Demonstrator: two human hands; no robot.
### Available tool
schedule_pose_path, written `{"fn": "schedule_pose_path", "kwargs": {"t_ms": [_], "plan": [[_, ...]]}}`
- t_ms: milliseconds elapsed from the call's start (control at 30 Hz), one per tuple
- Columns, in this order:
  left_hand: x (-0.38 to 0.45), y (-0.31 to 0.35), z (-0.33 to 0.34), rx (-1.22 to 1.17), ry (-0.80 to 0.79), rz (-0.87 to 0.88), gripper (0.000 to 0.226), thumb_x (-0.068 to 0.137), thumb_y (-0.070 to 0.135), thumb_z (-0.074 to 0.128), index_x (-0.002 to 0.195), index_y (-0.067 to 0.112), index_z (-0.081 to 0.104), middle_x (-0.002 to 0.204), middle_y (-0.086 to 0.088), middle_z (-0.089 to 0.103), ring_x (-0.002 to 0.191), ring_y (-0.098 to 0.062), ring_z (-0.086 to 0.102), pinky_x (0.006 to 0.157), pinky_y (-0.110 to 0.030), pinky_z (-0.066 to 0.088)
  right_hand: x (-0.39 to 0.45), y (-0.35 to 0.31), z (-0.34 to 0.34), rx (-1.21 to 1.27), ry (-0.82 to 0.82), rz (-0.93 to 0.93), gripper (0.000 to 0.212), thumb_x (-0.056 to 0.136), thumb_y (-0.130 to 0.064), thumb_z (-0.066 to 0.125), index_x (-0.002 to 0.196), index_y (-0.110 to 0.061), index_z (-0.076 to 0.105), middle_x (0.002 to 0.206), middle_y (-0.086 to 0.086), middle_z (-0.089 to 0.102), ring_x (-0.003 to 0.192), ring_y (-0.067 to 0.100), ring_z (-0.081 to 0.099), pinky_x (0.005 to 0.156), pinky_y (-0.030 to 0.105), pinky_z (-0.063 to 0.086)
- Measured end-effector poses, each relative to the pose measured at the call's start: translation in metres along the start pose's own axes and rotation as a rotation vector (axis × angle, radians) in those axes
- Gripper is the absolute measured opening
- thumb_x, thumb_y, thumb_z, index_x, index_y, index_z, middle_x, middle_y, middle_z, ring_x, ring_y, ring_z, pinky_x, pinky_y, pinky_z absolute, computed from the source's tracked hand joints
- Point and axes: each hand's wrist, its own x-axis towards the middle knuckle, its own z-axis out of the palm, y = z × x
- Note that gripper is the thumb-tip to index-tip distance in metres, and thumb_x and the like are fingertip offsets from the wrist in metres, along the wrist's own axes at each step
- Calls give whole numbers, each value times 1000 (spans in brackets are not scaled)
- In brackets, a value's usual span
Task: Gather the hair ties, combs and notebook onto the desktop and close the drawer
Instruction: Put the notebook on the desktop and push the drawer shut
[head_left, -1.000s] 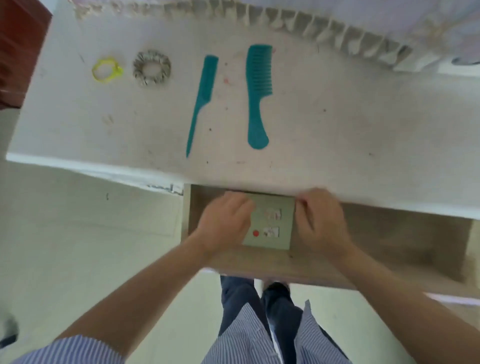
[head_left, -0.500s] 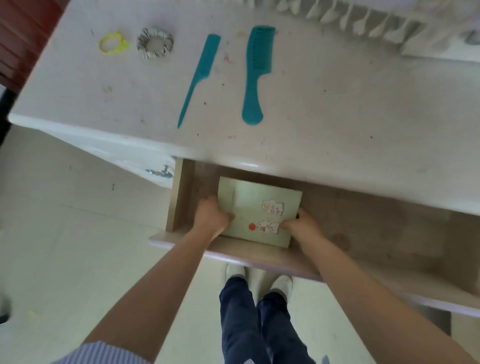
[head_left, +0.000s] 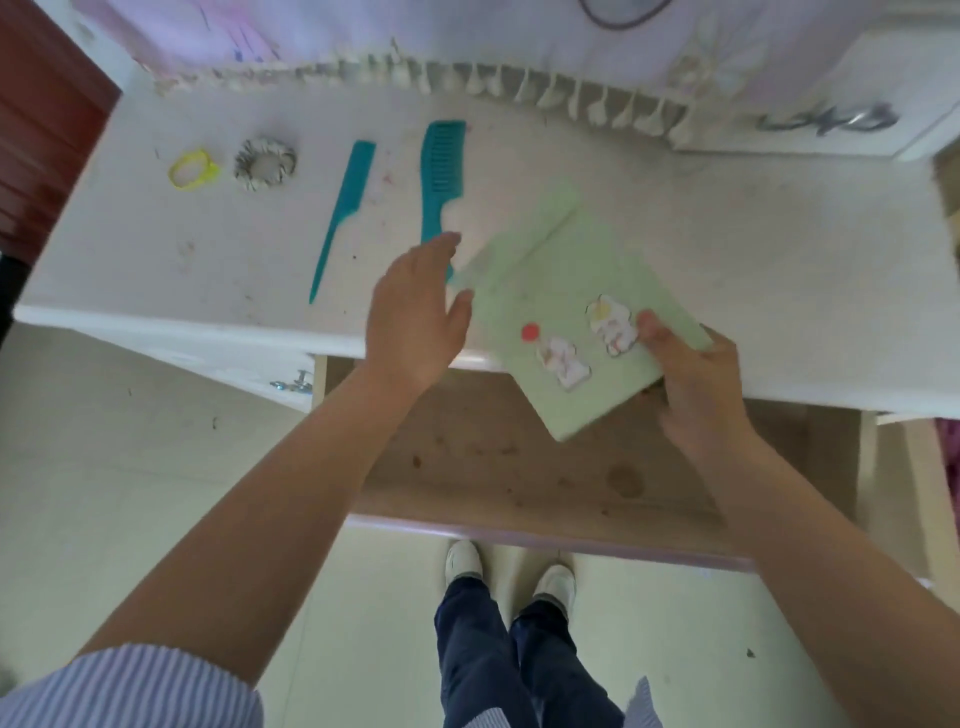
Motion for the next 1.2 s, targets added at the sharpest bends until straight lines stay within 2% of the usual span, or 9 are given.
{"fn": "schedule_pose_path", "kwargs": {"t_ms": [133, 233, 333, 533, 633, 833, 967, 1033, 1200], "plan": [[2, 8, 30, 205, -142, 111, 43, 87, 11, 59, 126, -3, 47, 128, -22, 56, 119, -36, 50, 100, -44, 41, 27, -2, 26, 325, 122, 253, 7, 92, -9, 55, 88, -12, 59, 78, -2, 63, 65, 9, 62, 45, 18, 56], [-14, -4, 49, 266, -306, 137, 48, 91, 19, 55, 132, 0, 40, 141, -20, 45, 132, -33, 37, 108, -44, 31, 44, -2, 35, 291, 90, 337, 17, 91, -7, 57, 75, -11, 57, 64, 4, 62, 43, 9, 61, 36, 16, 54], [-32, -12, 53, 333, -367, 149, 49, 90, 21, 57, 131, -2, 42, 143, -25, 39, 134, -39, 33, 110, -50, 27, 47, -3, 28, 7, 30, 346, 24, 91, -11, 59, 68, -14, 52, 34, -3, 60, 24, 5, 55, 29, 11, 47], [-83, -17, 64, 411, -381, 499, 77, 78, 56, 46, 121, -8, 52, 130, -27, 54, 127, -45, 41, 101, -62, 35, -4, 27, -26, -993, 67, -227, 61, 78, -24, 71, 126, -2, 40, 77, 5, 57, 70, 21, 56, 66, 30, 43], [-119, -27, 74, 382, -459, 627, 91, 81, 69, 23, 129, -6, 41, 135, -20, 46, 142, -19, -18, 117, -41, -13, -53, 68, -56, -1446, -258, -495, 80, 51, -29, 89, 118, 0, 57, 102, 25, 68, 100, 48, 61, 84, 57, 49], [-134, -36, 85, 556, -581, 768, 76, 84, 58, 24, 126, -4, 37, 128, -22, 57, 139, -30, -25, 114, -48, -17, -58, 94, -81, -1857, -429, -415, 107, 27, -14, 91, 127, -14, 52, 132, 29, 52, 121, 54, 44, 90, 77, 29], [-129, -33, 73, 558, -464, 756, 78, 90, 62, 9, 129, -3, 27, 150, -26, -24, 137, -31, -29, 113, -49, -20, -58, 87, -87, -1816, -247, -599, 101, 36, -17, 82, 128, -16, 38, 131, 34, 51, 120, 55, 42, 109, 67, 8], [-122, -28, 62, 536, -424, 682, 82, 88, 63, 0, 130, -3, 24, 146, -19, -37, 137, -28, -31, 112, -47, -23, -54, 78, -88, -1810, -212, -624, 100, 42, -33, 83, 129, -13, 38, 129, 38, 49, 118, 58, 43, 94, 76, 24], [-89, -7, 48, 622, -375, 585, 99, 68, 63, 62, 126, -14, 39, 133, -38, 43, 129, -51, 31, 109, -64, 16, -29, 49, -81, -1815, -214, -488, 123, 37, -40, 90, 139, -9, 28, 144, 37, 28, 133, 55, 22, 100, 75, 17]]}}
